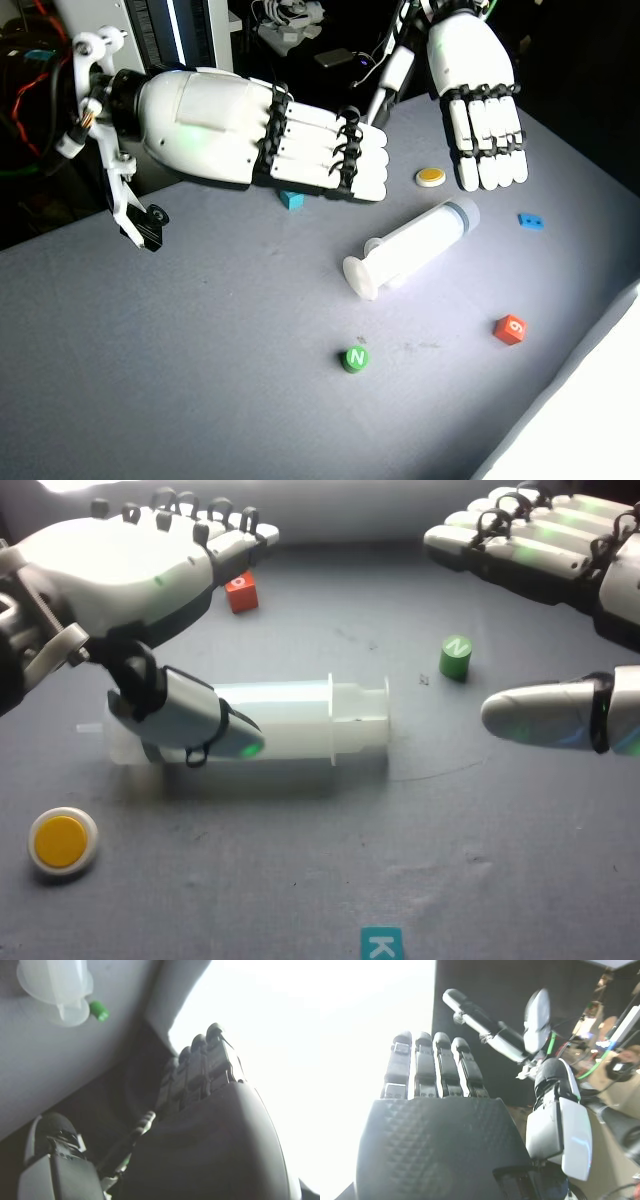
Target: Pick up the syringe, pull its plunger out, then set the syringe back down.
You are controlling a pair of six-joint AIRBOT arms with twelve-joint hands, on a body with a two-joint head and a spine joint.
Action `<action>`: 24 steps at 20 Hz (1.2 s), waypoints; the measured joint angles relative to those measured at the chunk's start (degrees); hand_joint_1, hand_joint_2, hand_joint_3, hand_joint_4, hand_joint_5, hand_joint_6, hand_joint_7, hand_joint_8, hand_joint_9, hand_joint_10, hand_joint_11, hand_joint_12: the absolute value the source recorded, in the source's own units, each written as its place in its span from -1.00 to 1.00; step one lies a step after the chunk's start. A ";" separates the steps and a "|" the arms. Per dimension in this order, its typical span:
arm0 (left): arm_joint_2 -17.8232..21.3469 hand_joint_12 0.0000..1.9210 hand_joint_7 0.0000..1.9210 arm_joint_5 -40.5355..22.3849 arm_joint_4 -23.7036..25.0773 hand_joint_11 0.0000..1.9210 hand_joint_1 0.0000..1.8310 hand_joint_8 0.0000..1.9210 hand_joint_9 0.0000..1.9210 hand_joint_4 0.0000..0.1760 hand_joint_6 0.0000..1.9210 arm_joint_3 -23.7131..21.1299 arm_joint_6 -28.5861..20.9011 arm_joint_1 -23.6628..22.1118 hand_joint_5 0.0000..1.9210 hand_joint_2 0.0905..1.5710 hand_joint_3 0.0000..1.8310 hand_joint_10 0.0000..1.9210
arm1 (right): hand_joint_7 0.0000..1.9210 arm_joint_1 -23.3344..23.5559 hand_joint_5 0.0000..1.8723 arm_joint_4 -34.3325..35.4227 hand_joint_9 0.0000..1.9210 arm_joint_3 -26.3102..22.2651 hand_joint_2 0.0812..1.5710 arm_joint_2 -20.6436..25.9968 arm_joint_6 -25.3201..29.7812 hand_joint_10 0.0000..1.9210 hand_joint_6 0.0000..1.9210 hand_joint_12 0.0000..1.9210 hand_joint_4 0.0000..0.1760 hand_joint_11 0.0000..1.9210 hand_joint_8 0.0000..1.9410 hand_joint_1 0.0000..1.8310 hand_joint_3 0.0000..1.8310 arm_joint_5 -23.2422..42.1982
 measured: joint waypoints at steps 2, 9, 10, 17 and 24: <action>-1.92 -0.99 -1.00 -0.11 0.28 -0.99 -0.09 -1.00 -1.00 -1.00 -1.00 1.51 -0.44 0.24 -1.00 0.14 -0.99 -1.00 | -1.00 0.09 -1.00 0.00 -1.00 0.70 0.40 -0.42 0.46 -1.00 -1.00 -1.00 -1.00 -1.00 -1.00 -1.00 -0.99 -1.27; -8.24 -0.98 -1.00 -2.78 0.46 -0.97 -0.12 -1.00 -1.00 -1.00 -1.00 4.35 -6.97 6.64 -1.00 0.16 -0.99 -1.00 | -1.00 0.09 -1.00 -0.24 -1.00 0.68 0.39 -0.59 -1.03 -1.00 -1.00 -1.00 -1.00 -1.00 -1.00 -1.00 -1.00 -1.27; -8.68 -0.99 -1.00 -3.54 0.79 -0.99 -0.09 -1.00 -1.00 -1.00 -1.00 4.42 -7.91 7.54 -1.00 0.17 -0.99 -1.00 | -1.00 0.09 -1.00 -0.24 -1.00 0.70 0.39 -0.59 -1.07 -1.00 -1.00 -1.00 -1.00 -1.00 -1.00 -1.00 -1.00 -1.11; -13.03 -0.99 -1.00 -6.58 1.51 -1.00 -0.08 -1.00 -1.00 -1.00 -1.00 9.07 -9.81 10.27 -1.00 0.19 -0.99 -1.00 | -1.00 0.07 -1.00 -0.24 -1.00 1.03 0.39 -0.81 -2.25 -1.00 -1.00 -1.00 -1.00 -1.00 -1.00 -1.00 -1.00 -0.48; -16.02 -0.99 -1.00 -6.56 2.78 -0.99 -0.11 -1.00 -1.00 -1.00 -1.00 13.70 -12.13 14.01 -1.00 0.19 -1.00 -1.00 | -1.00 0.07 -1.00 -0.17 -1.00 1.03 0.39 -0.92 -2.29 -1.00 -1.00 -1.00 -1.00 -1.00 -1.00 -1.00 -1.00 -0.22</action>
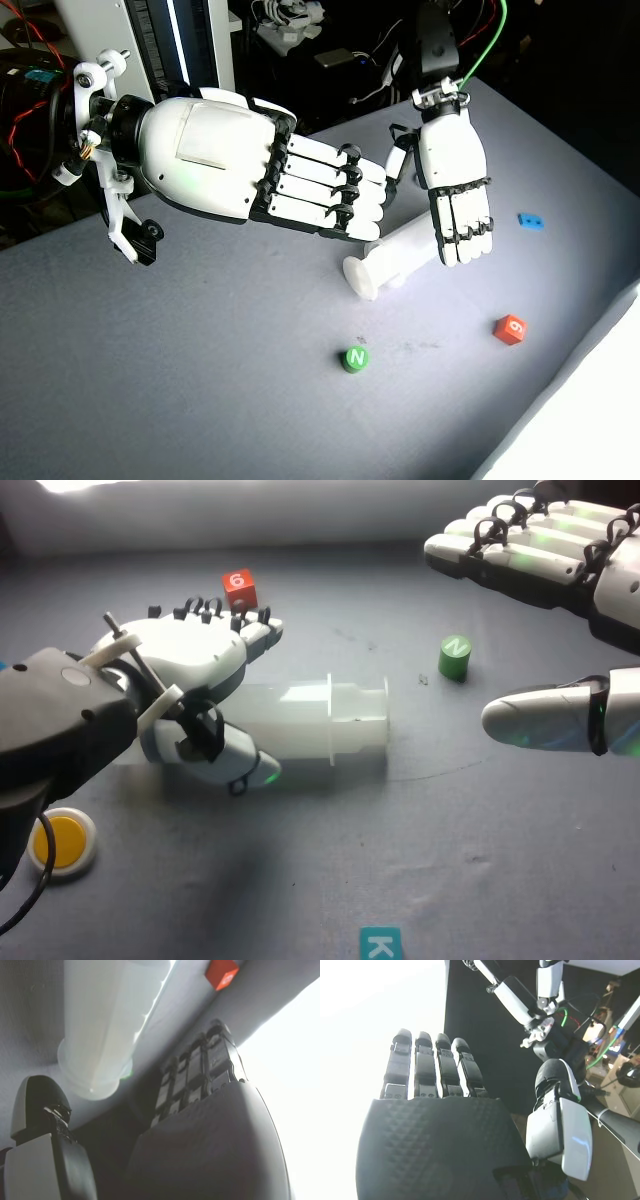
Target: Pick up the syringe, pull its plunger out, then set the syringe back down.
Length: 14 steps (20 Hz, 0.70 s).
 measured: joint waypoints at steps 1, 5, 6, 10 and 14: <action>-0.31 -0.99 -1.00 -0.04 0.57 -0.98 -0.10 -1.00 -1.00 -1.00 -1.00 0.39 -0.15 0.39 -1.00 0.20 -1.00 -1.00 | -1.00 0.00 -1.00 0.00 -1.00 0.00 0.39 0.00 -0.02 -1.00 -1.00 -1.00 -1.00 -1.00 -1.00 -1.00 -1.00 0.00; -2.32 -0.99 -1.00 0.15 1.51 -0.97 -0.09 -1.00 -1.00 -1.00 -1.00 2.08 -2.08 2.03 -1.00 0.20 -1.00 -1.00 | -1.00 0.00 -1.00 0.39 -1.00 0.00 0.40 0.00 0.00 -1.00 -1.00 -1.00 -1.00 -1.00 -1.00 -1.00 -0.99 0.17; -2.80 -0.98 -1.00 0.11 2.40 -0.97 -0.09 -1.00 -1.00 -1.00 -1.00 2.58 -2.89 2.36 -1.00 0.21 -0.99 -1.00 | -1.00 0.00 -1.00 0.44 -1.00 0.00 0.40 -0.02 0.00 -1.00 -1.00 -1.00 -1.00 -1.00 -1.00 -1.00 -0.99 0.20; -4.57 -0.99 -1.00 0.02 2.91 -0.98 -0.05 -1.00 -1.00 -1.00 -1.00 4.44 -3.23 3.15 -1.00 0.23 -0.99 -1.00 | -1.00 0.00 -1.00 0.63 -1.00 0.00 0.40 -0.02 0.00 -1.00 -1.00 -1.00 -1.00 -1.00 -1.00 -1.00 -0.99 0.20; -5.99 -0.74 -0.96 -0.96 2.97 -1.00 -0.14 -0.99 -0.95 -1.00 -1.00 5.84 -4.55 4.50 -1.00 0.36 -1.00 -0.98 | -1.00 0.00 -1.00 1.22 -1.00 0.00 0.40 -0.02 0.00 -1.00 -1.00 -1.00 -1.00 -1.00 -1.00 -1.00 -1.00 0.20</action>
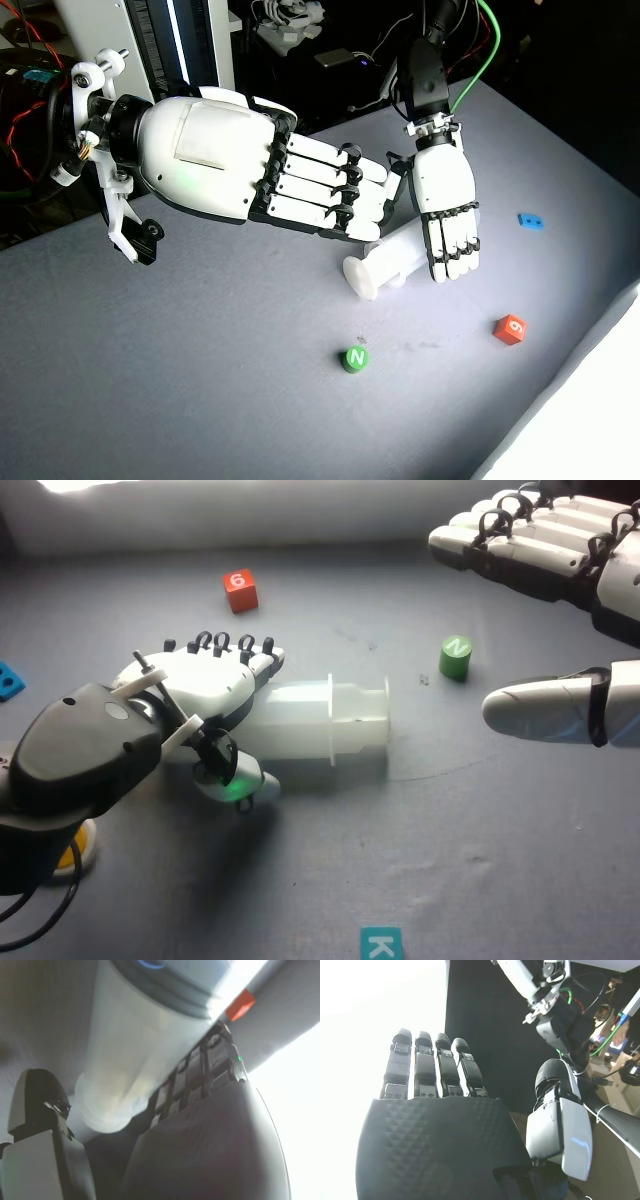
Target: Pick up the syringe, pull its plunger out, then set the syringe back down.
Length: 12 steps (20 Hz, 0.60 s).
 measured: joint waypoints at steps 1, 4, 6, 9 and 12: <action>-0.28 -0.66 -0.93 -0.17 0.24 -1.00 -0.15 -0.99 -0.93 -1.00 -1.00 0.20 -0.26 0.07 -0.99 0.38 -1.00 -0.98 | -1.00 0.00 -1.00 -0.02 -1.00 0.00 0.40 0.00 0.00 -1.00 -1.00 -1.00 -1.00 -1.00 -1.00 -1.00 -1.00 0.00; -0.90 -0.17 -0.67 -0.85 1.36 -1.00 -0.12 -0.98 -0.69 -1.00 -0.98 0.66 -1.09 0.63 -0.78 0.51 -0.99 -0.97 | -1.00 0.00 -1.00 0.02 -1.00 0.00 0.42 -0.11 0.00 -1.00 -1.00 -1.00 -1.00 -1.00 -1.00 -1.00 -0.99 0.00; -0.90 0.09 -0.49 -1.03 1.88 -1.00 -0.13 -0.97 -0.52 -1.00 -0.96 0.79 -1.05 0.66 -0.60 0.60 -0.99 -0.95 | -1.00 0.00 -1.00 0.00 -1.00 0.00 0.42 -0.11 0.00 -1.00 -1.00 -1.00 -1.00 -1.00 -1.00 -1.00 -0.99 0.00; -0.90 0.34 -0.26 -1.33 2.36 -0.97 -0.06 -0.93 -0.33 -1.00 -0.92 1.01 -0.81 0.76 -0.39 0.66 -0.99 -0.88 | -1.00 -0.22 -1.00 0.00 -1.00 0.00 0.42 -0.13 -0.07 -1.00 -1.00 -1.00 -1.00 -1.00 -1.00 -1.00 -0.99 0.07; -0.90 0.56 -0.13 -1.60 2.58 -0.74 0.29 0.43 -0.25 -1.00 0.25 1.01 -0.90 0.76 -0.27 0.54 -0.99 -0.08 | -0.99 -0.22 -0.98 0.00 -1.00 0.00 0.43 -0.11 -0.09 -1.00 -0.99 -1.00 -1.00 -1.00 -1.00 -1.00 -0.99 0.11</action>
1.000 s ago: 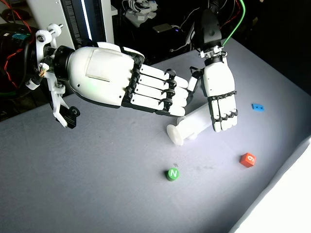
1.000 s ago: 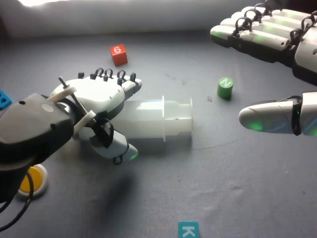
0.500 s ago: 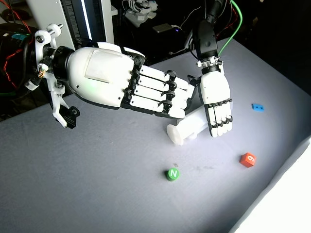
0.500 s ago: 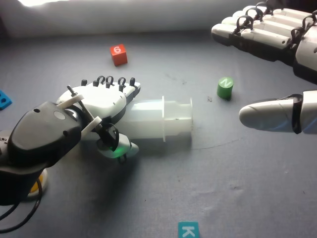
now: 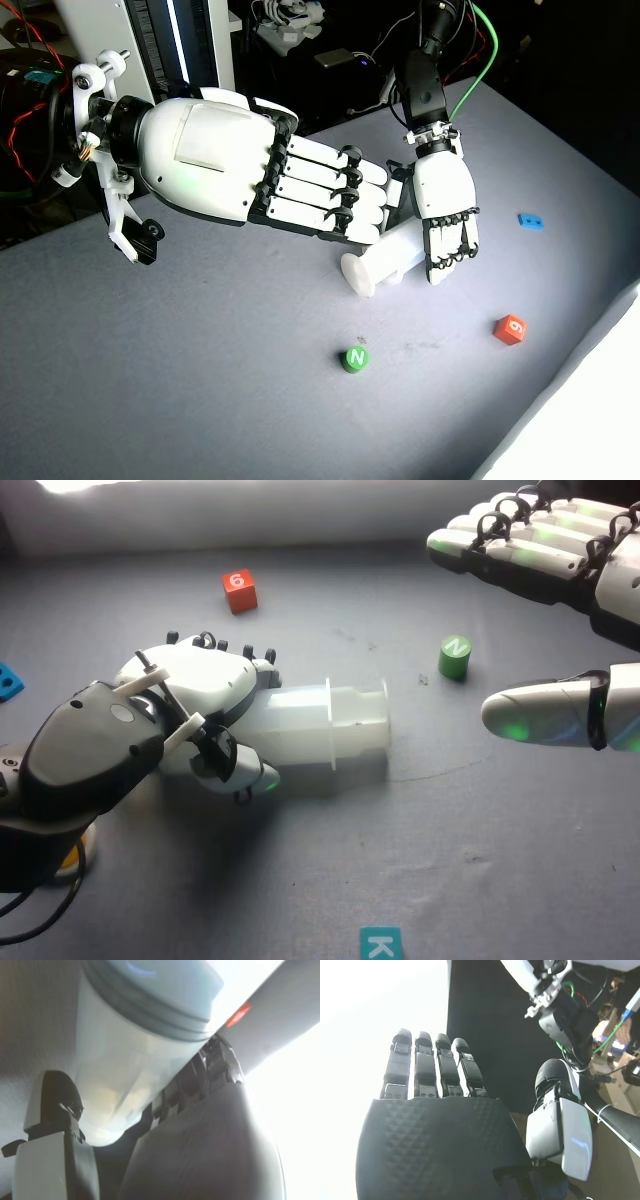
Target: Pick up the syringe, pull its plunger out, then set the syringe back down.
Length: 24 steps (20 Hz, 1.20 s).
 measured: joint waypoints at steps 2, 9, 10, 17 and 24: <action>-0.11 0.54 -0.08 -0.26 -0.61 -0.59 0.32 0.39 -0.21 -1.00 0.12 0.00 -0.79 0.00 -0.16 0.49 -1.00 0.08 | -1.00 0.00 -1.00 -0.02 -1.00 0.00 0.42 0.00 -0.20 -1.00 -1.00 -1.00 -1.00 -1.00 -1.00 -1.00 -1.00 0.02; -0.11 0.41 -0.10 -0.22 -0.87 -0.55 0.30 0.37 -0.18 -1.00 0.13 -0.09 -0.79 -0.09 -0.13 0.48 -1.00 -0.03 | -1.00 0.04 -1.00 -0.02 -1.00 0.37 0.44 -0.28 -1.55 -1.00 -1.00 -1.00 -1.00 -1.00 -1.00 -1.00 -0.99 0.04; -0.11 0.41 -0.10 -0.20 -0.96 -0.55 0.30 0.37 -0.18 -1.00 0.13 -0.20 -0.74 -0.20 -0.13 0.48 -1.00 -0.03 | -1.00 0.07 -1.00 0.00 -1.00 0.61 0.44 -0.46 -1.60 -1.00 -1.00 -1.00 -1.00 -1.00 -1.00 -1.00 -0.99 0.04; 2.69 0.35 -0.07 2.58 -4.22 -0.52 0.32 0.36 -0.18 -1.00 0.04 -3.98 1.81 -5.35 -0.09 0.46 -1.00 0.02 | -1.00 2.56 -0.99 0.00 -1.00 2.38 0.42 -1.75 -1.97 -1.00 -1.00 -1.00 -1.00 -1.00 -1.00 -0.95 -1.00 -1.95; 7.15 0.34 -0.09 3.93 -10.14 -0.52 0.32 0.39 -0.18 -1.00 0.03 -7.65 9.75 -13.14 -0.08 0.47 -1.00 0.00 | -1.00 9.31 -1.00 5.05 -0.98 2.51 0.02 -2.25 -1.62 -0.99 -1.00 -0.97 -1.00 -0.96 -1.00 -0.43 -1.00 -4.83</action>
